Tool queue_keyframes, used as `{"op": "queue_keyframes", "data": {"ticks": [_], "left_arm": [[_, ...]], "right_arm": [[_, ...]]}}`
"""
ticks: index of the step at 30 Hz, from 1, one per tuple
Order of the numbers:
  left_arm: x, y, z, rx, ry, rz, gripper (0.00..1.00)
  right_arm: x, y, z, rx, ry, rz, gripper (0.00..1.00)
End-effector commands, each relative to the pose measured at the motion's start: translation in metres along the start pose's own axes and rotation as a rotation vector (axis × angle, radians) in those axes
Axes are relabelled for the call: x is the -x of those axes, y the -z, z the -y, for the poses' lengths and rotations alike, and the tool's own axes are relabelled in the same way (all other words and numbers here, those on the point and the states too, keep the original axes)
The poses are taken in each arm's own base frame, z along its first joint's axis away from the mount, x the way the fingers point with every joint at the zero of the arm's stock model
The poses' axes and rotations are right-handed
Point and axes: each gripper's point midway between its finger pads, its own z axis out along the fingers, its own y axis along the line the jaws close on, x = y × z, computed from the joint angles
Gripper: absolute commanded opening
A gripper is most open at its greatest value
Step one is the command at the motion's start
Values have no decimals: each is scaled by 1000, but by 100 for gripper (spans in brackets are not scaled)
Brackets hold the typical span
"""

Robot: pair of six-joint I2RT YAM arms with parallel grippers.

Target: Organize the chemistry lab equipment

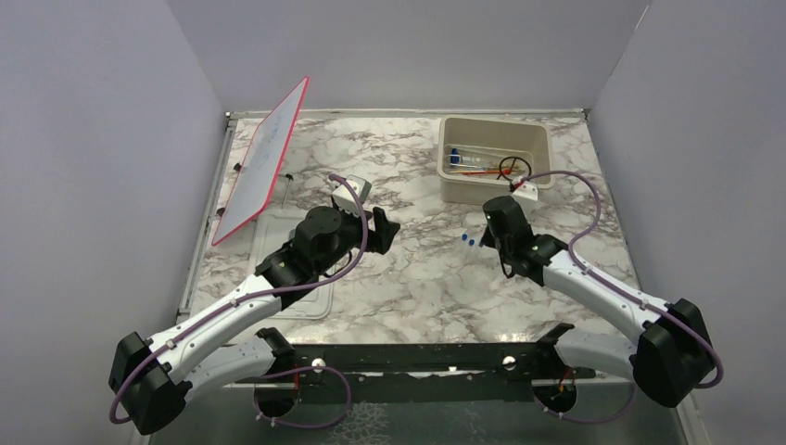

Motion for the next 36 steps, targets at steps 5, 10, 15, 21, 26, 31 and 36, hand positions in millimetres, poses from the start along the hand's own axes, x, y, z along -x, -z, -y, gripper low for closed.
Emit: {"op": "queue_keyframes", "data": {"ticks": [5,10,15,21,26,31,36], "left_arm": [[13,1,5,-12,1,29,73],[12,1,4,-10,-2,25,73],[12,1,4,-8,0,28,73],[10,1,4,-9,0,22,73],[11,2,4,-8,0,24,73],[10,1,3,-7,-2,19,73],[9,0,3,-6,-4,18,73]], "right_arm": [[-11,-12,-5,21,-3,-102,17],[-18,-7,-12,62,-11,-171,17],[-19,3,-20,115,-20,-213,17],[-21,11,-30,165,-49,-253,17],[-14,10,-21,119,-48,-216,18],[9,5,7,-35,-21,-95,26],[0,-6,18,-91,-12,-116,30]]}}
